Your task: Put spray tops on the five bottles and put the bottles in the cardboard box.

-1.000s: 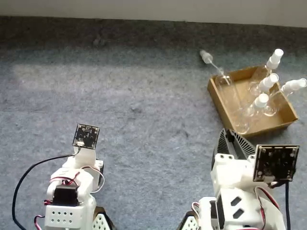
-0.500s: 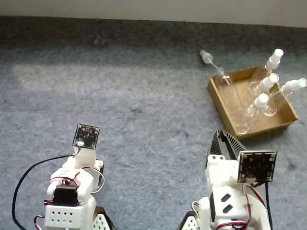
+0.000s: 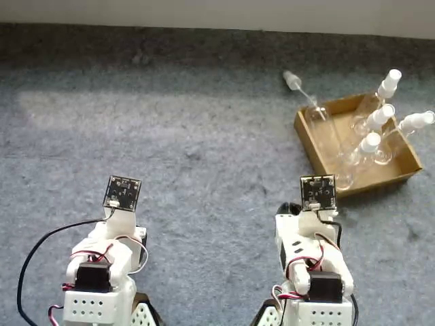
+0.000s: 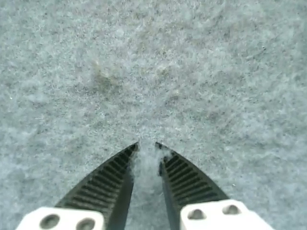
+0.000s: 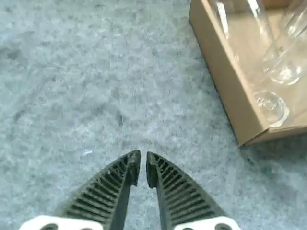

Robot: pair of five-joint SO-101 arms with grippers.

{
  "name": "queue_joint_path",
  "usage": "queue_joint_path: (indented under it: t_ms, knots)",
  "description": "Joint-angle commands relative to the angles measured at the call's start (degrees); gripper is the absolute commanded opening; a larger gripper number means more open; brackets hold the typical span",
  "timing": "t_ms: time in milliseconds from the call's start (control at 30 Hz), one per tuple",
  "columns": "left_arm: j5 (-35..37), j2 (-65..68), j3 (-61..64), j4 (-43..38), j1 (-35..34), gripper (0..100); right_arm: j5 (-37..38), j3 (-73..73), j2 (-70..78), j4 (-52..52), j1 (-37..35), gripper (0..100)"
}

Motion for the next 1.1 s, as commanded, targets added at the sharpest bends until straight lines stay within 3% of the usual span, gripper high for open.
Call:
queue_joint_path:
  t_ms: [0,400,700,967,1067]
  knots:
    - [-0.5,-0.1,1.3,0.2,-0.5,0,0.4,1.5,-0.6,-1.6,0.1,0.5]
    - [-0.4,-0.1,1.3,0.2,-0.6,1,0.3,12.4,-0.6,1.0,0.1,0.5]
    - [-0.5,-0.1,1.3,0.2,-0.6,1,-2.1,12.7,-0.6,9.1,0.0,0.5]
    - [-0.1,-0.1,1.3,0.2,-0.6,1,-2.5,12.7,-0.6,8.9,0.2,0.5]
    - [6.3,-0.1,1.3,0.2,-0.7,1,-2.6,12.7,-0.6,8.9,0.3,0.5]
